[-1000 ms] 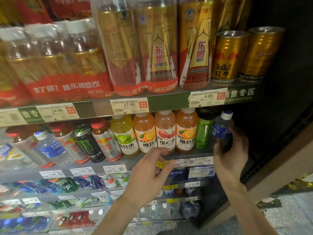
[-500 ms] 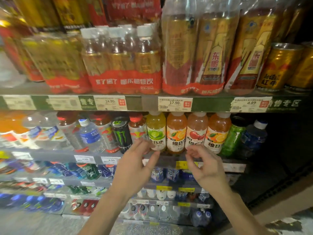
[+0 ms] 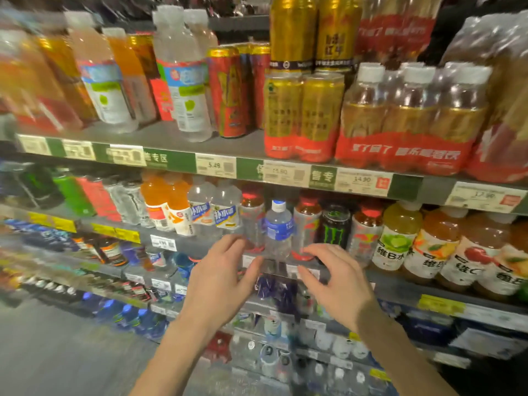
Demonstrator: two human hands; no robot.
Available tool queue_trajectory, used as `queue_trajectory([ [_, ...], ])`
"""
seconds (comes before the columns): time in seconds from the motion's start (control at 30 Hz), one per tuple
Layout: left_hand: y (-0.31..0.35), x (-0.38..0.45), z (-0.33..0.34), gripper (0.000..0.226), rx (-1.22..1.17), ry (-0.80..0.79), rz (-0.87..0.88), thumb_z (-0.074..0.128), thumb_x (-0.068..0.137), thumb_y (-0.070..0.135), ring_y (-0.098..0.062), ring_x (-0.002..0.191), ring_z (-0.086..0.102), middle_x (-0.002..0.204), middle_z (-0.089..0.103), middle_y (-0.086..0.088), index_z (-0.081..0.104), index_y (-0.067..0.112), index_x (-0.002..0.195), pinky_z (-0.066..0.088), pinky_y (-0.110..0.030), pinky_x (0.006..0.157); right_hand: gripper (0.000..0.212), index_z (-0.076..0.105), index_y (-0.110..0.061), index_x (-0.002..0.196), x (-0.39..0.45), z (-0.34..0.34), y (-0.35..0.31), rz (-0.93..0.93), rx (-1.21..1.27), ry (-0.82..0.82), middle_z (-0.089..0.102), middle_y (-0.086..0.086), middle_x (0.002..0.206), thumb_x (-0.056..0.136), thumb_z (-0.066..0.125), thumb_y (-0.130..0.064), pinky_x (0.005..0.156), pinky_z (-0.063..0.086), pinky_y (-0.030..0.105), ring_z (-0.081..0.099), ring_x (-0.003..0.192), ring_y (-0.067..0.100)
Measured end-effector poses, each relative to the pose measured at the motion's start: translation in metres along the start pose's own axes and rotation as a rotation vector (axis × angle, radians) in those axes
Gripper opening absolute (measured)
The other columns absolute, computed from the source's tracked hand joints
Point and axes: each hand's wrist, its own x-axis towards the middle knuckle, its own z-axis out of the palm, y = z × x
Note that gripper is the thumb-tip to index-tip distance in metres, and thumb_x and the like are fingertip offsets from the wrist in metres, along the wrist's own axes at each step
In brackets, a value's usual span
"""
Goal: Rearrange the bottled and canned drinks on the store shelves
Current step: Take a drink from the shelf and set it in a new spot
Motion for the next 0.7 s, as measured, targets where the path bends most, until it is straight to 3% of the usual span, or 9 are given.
queue_trajectory([
  [0.07, -0.027, -0.002, -0.013, 0.032, 0.028, 0.001, 0.0, 0.054, 0.096, 0.047, -0.014, 0.104, 0.062, 0.125, 0.059, 0.014, 0.065, 0.023, 0.113, 0.051, -0.032, 0.073, 0.029, 0.072, -0.019, 0.118, 0.009, 0.02, -0.021, -0.025, -0.014, 0.02, 0.059, -0.019, 0.112, 0.09, 0.073, -0.024, 0.098, 0.043, 0.02, 0.057, 0.107, 0.002],
  [0.23, -0.084, -0.004, -0.045, 0.036, 0.045, 0.015, 0.012, 0.051, 0.095, 0.05, -0.012, 0.107, 0.062, 0.125, 0.059, 0.013, 0.067, 0.023, 0.113, 0.05, -0.029, 0.076, 0.028, 0.075, -0.016, 0.109, 0.037, 0.063, -0.075, -0.079, -0.035, 0.087, 0.073, -0.003, 0.106, 0.084, 0.069, -0.028, 0.095, 0.037, 0.012, 0.062, 0.103, 0.01],
  [0.43, -0.132, 0.009, -0.084, 0.023, 0.075, 0.069, 0.051, 0.059, 0.095, 0.043, -0.012, 0.082, 0.063, 0.115, 0.059, 0.014, 0.066, 0.024, 0.107, 0.048, -0.028, 0.064, 0.028, 0.072, -0.022, 0.114, 0.069, 0.089, -0.133, -0.044, -0.061, 0.072, 0.07, -0.007, 0.113, 0.089, 0.066, -0.032, 0.095, 0.052, 0.037, 0.065, 0.108, 0.017],
  [0.6, -0.153, 0.03, -0.101, 0.024, 0.066, 0.149, 0.086, 0.057, 0.097, 0.043, -0.012, 0.089, 0.063, 0.114, 0.06, 0.014, 0.066, 0.024, 0.107, 0.054, -0.031, 0.064, 0.026, 0.072, -0.023, 0.116, 0.097, 0.097, -0.163, -0.062, -0.077, 0.084, 0.068, -0.012, 0.115, 0.09, 0.073, -0.024, 0.099, 0.047, 0.03, 0.061, 0.111, 0.009],
  [0.7, -0.16, 0.044, -0.11, 0.027, 0.059, 0.177, 0.097, 0.054, 0.097, 0.046, -0.011, 0.097, 0.063, 0.114, 0.06, 0.015, 0.066, 0.024, 0.108, 0.049, -0.026, 0.065, 0.025, 0.072, -0.023, 0.113, 0.117, 0.101, -0.177, -0.119, -0.071, 0.131, 0.07, -0.009, 0.112, 0.089, 0.074, -0.026, 0.097, 0.048, 0.029, 0.062, 0.11, 0.011],
])
